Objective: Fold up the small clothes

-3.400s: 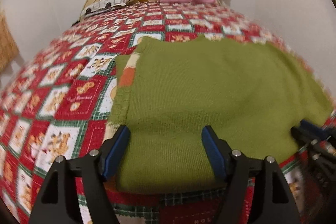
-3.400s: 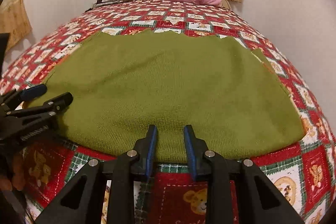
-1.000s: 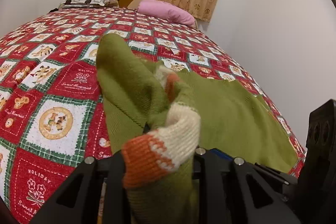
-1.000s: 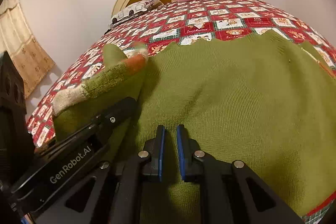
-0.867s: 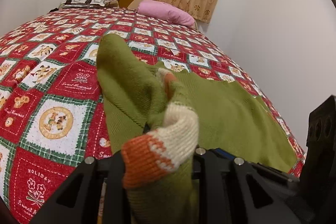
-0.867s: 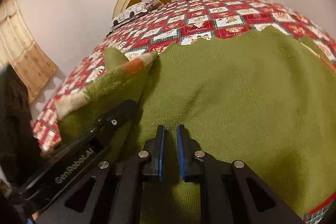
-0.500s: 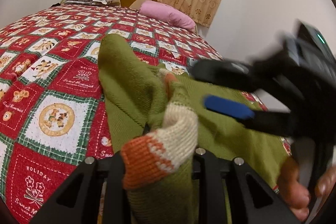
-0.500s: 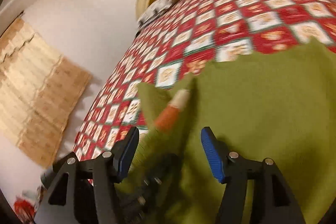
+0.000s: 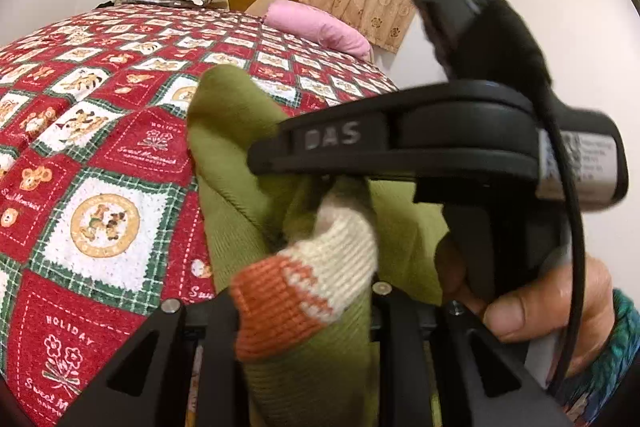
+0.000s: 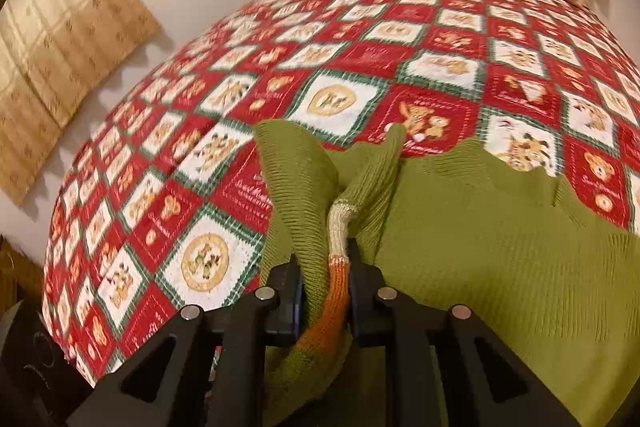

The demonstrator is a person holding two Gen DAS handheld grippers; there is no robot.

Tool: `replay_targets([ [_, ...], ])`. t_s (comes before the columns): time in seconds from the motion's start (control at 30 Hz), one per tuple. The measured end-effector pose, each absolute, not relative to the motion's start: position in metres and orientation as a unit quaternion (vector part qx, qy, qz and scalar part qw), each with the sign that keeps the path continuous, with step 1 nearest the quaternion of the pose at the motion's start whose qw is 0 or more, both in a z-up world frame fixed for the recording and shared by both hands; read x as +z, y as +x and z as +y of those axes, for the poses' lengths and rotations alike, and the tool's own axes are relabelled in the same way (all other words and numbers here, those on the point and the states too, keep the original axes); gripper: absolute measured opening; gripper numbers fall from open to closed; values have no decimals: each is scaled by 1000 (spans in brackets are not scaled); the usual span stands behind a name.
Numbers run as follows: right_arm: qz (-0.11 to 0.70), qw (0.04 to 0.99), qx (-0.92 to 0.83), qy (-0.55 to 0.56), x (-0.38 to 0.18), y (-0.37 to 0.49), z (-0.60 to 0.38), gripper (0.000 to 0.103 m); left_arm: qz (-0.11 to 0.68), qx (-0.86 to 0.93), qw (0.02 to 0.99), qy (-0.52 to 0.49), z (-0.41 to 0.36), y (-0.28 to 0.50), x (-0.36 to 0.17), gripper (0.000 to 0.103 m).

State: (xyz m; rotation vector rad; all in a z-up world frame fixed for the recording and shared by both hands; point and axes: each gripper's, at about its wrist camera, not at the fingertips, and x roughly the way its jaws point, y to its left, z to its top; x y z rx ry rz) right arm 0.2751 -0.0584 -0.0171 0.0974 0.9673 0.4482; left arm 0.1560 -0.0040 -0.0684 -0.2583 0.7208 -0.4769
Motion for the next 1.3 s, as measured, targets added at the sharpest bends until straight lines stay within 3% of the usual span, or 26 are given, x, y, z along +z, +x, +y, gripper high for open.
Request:
replay_targets([
  [0.43,395,893,191,96,30,233,-134,15,302,-255,917,-46,-61,122,-30,22],
  [1.3,415,896,84,134,5,204,-308,14,332,-306,891,51,-208,101,-30,22],
])
